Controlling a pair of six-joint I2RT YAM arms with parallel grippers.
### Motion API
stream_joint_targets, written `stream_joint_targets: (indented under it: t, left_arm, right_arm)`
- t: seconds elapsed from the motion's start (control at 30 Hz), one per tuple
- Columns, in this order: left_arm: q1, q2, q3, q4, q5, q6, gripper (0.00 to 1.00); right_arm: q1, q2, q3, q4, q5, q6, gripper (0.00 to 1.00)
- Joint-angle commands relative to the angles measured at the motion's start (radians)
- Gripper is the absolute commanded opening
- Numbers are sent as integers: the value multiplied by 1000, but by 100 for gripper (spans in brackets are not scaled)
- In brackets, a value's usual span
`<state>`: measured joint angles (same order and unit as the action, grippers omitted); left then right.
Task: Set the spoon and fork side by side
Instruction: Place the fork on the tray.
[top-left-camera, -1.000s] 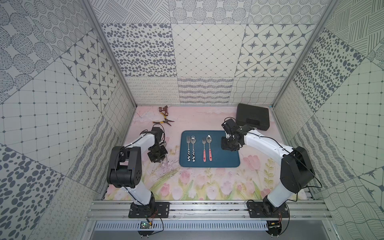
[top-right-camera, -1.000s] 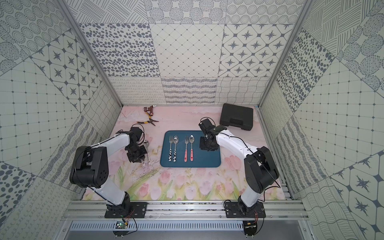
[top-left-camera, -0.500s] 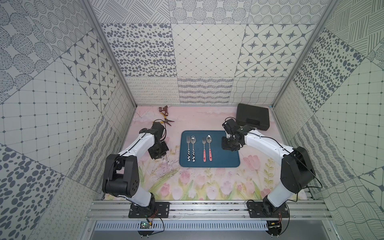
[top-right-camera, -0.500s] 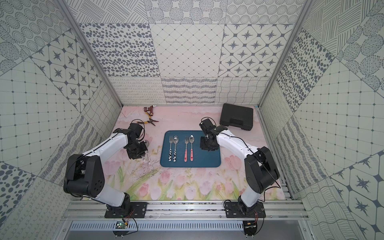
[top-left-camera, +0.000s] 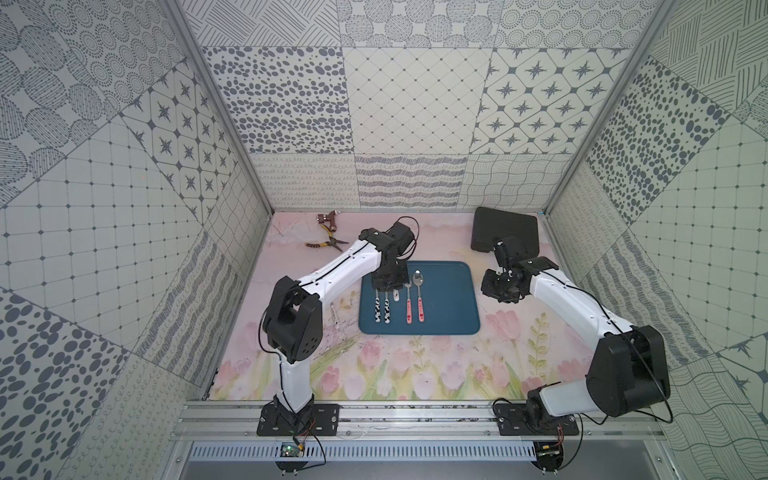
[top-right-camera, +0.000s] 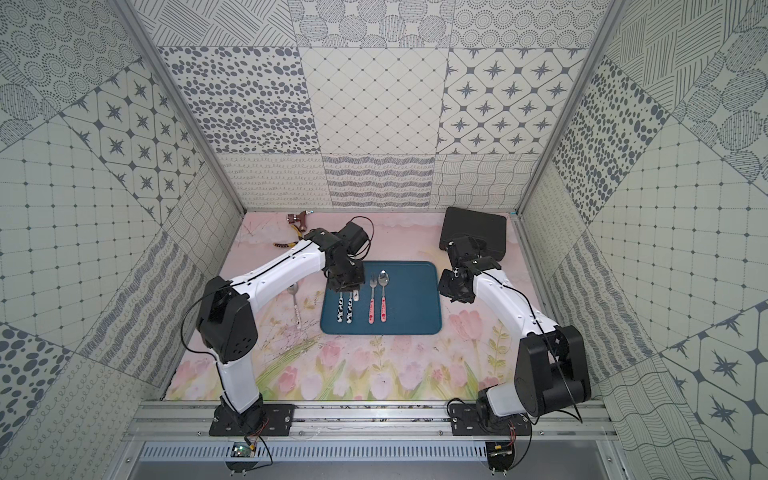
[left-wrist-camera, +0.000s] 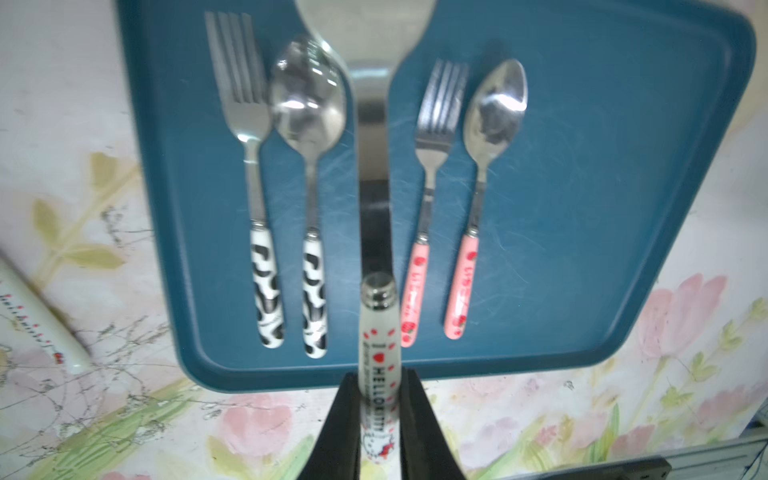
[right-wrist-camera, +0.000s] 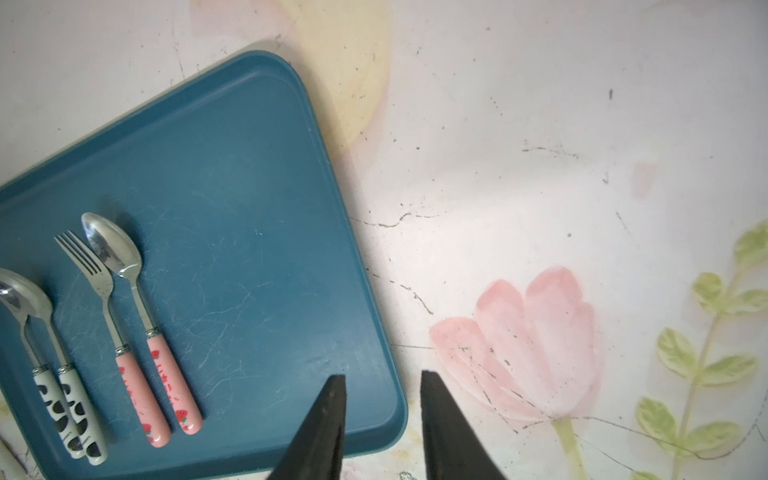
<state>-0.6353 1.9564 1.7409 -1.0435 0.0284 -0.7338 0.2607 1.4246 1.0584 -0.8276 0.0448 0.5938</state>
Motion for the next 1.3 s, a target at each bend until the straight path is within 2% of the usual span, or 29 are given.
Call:
stream_joint_targets:
  t: [0.0, 0.27, 0.47, 0.97, 1.27]
  left_arm:
    - [-120, 158, 195, -155, 43, -53, 0]
    - [-217, 345, 418, -218, 79, -86, 0]
    - [-243, 419, 485, -234, 82, -136, 0]
    - [-242, 541, 572, -258, 32, -166, 0]
    - [-229, 546, 533, -255, 5, -164, 0]
  right_arm:
    - [-11, -40, -30, 10, -11, -13, 35]
    - [-34, -89, -93, 11, -42, -30, 35]
    - [-49, -124, -112, 12, -54, -47, 35]
    - [-71, -157, -143, 17, -89, -78, 35]
    - [-72, -164, -151, 23, -105, -83, 35]
